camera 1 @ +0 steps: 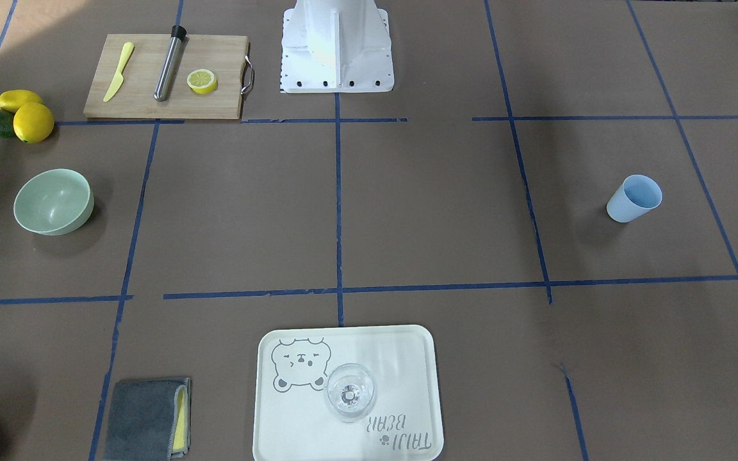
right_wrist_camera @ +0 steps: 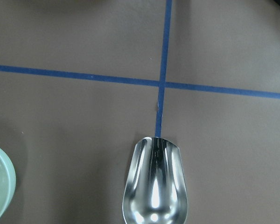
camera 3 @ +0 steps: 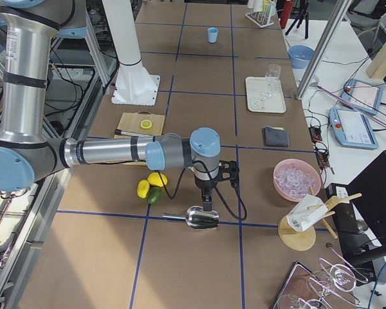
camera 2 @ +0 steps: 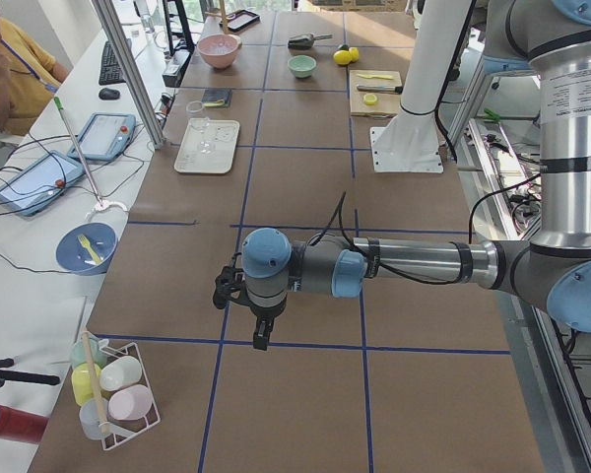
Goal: Pour ice into bowl
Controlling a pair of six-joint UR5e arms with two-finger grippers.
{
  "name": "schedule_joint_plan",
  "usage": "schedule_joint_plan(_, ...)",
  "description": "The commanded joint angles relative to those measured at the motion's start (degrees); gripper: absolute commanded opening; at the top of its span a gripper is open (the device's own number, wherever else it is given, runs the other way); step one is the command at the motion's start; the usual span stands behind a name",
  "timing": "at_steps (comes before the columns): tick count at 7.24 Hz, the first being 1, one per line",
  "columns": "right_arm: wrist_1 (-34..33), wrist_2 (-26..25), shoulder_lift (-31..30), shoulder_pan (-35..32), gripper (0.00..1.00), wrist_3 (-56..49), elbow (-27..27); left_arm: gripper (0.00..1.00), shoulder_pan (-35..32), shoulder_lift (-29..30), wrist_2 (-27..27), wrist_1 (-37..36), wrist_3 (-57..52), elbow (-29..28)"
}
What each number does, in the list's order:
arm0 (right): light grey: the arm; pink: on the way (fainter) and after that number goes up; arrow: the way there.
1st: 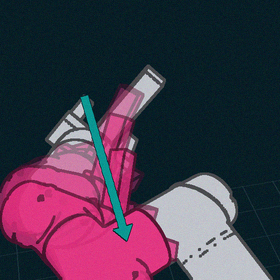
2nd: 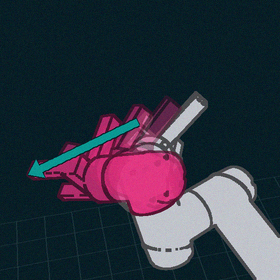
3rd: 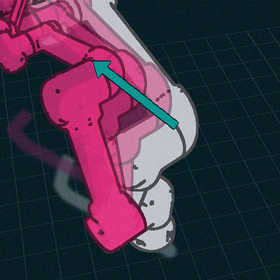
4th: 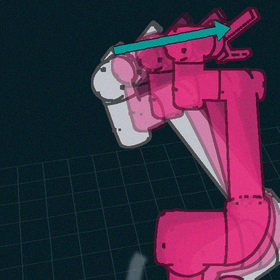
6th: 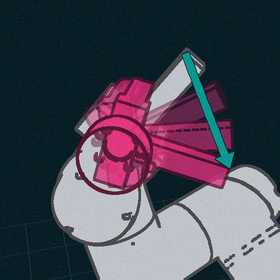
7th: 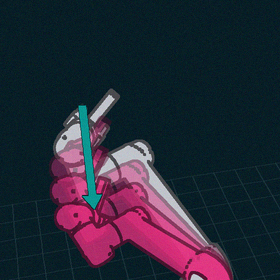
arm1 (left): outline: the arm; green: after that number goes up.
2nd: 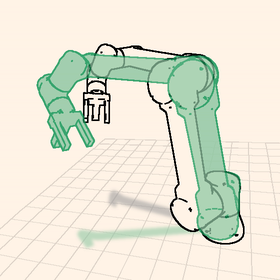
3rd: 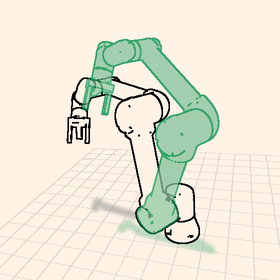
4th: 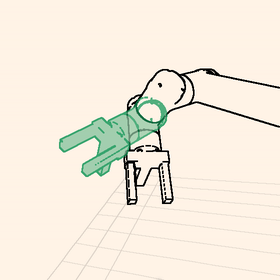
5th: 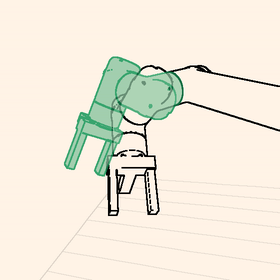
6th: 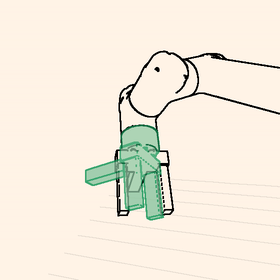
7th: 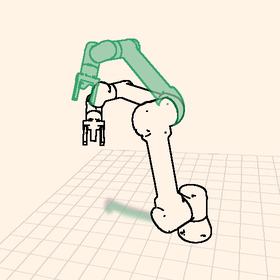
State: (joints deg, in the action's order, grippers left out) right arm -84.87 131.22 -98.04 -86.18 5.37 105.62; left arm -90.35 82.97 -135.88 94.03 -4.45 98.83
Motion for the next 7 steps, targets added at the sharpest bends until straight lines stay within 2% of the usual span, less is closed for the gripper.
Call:
schedule_joint_plan(1, 6.78, 3.67, -0.12, 0.22, 1.0, 0.77, -0.15, 1.0, 0.09, 0.0, -0.09, 0.1, -0.03, 0.13)
schedule_joint_plan(3, 13.56, 4.05, -0.13, 3.46, 1.0, 2.35, 0.02, 1.0, 0.09, 0.0, -0.09, 0.1, -0.03, 0.05)
schedule_joint_plan(4, 14.98, 4.04, 0.74, 6.96, 1.0, 2.53, 0.11, 1.0, 0.09, 0.0, -0.09, 0.1, -0.03, 0.05)
schedule_joint_plan(6, 20.43, 3.7, 0.05, 16.62, 1.0, 9.62, -2.51, 1.0, 0.09, 0.0, -0.18, 0.27, -0.03, -0.04)
schedule_joint_plan(7, 21.4, 3.78, 0.05, 19.01, 1.0, 10.79, -3.57, 1.0, 0.09, 0.0, -0.18, 0.62, -0.03, -0.04)
